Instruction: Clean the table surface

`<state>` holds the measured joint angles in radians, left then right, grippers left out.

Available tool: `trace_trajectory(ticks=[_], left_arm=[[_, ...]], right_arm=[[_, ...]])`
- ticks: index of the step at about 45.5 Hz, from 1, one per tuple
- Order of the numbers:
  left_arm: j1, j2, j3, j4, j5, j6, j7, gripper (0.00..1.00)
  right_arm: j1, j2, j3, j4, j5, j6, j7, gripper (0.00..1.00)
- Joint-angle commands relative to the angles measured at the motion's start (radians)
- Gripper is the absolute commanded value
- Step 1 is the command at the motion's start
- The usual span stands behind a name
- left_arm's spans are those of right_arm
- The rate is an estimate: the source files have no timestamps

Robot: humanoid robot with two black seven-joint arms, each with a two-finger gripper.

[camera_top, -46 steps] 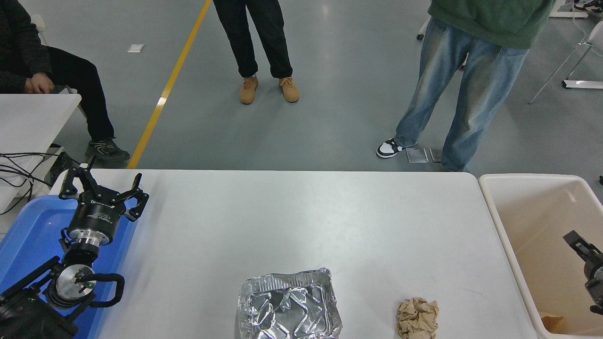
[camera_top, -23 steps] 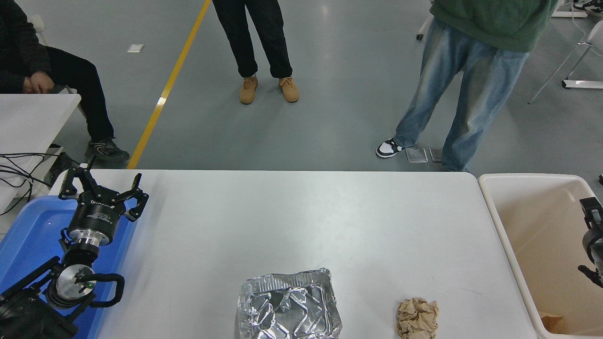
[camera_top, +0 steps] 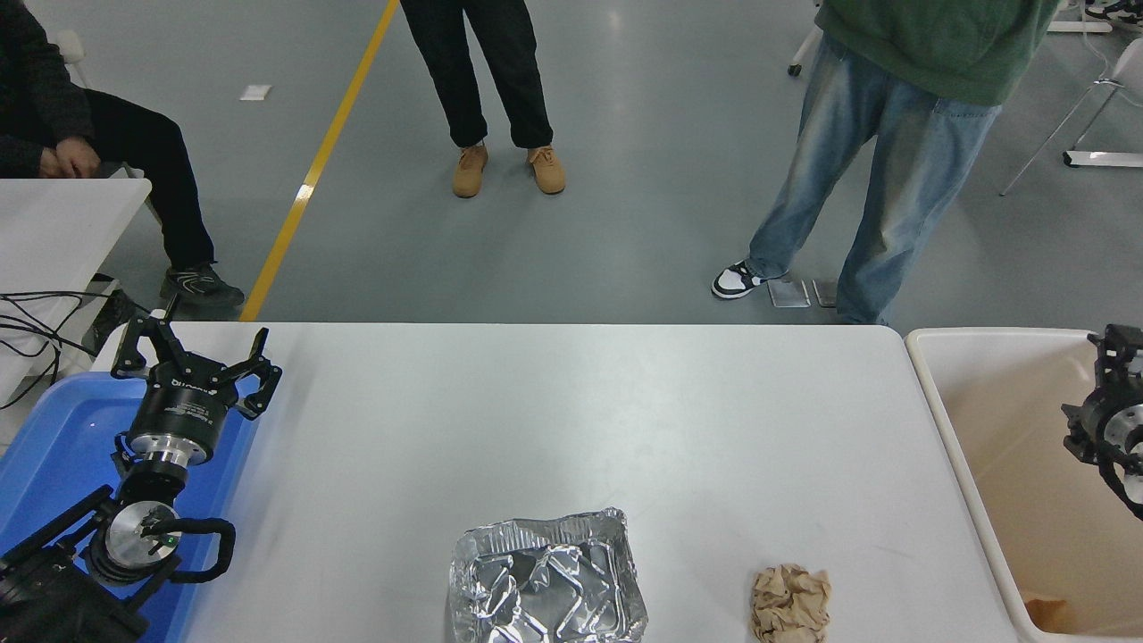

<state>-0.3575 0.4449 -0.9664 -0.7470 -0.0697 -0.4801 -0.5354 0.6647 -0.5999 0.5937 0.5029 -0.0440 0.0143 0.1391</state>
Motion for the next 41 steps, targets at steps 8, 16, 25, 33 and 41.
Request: trace_trajectory(ticks=[8,16,25,33,41], left_arm=[[0.000,0.000,0.000,0.000,-0.001,0.000,0.000,0.99],[0.000,0.000,0.000,0.000,0.001,0.000,0.000,0.99],[0.000,0.000,0.000,0.000,0.001,0.000,0.000,0.99],[0.000,0.000,0.000,0.000,-0.001,0.000,0.000,0.99],[0.000,0.000,0.000,0.000,0.001,0.000,0.000,0.99]], right_arm=[[-0.083,0.072,0.268,0.103,0.016,0.320,0.034,1.00],[-0.091,0.123,0.270,0.100,0.016,0.490,0.119,1.00],[-0.102,0.198,0.271,0.086,0.016,0.535,0.188,1.00],[-0.102,0.249,0.272,0.079,0.016,0.533,0.252,1.00],[-0.103,0.241,0.270,0.079,0.015,0.529,0.254,1.00]])
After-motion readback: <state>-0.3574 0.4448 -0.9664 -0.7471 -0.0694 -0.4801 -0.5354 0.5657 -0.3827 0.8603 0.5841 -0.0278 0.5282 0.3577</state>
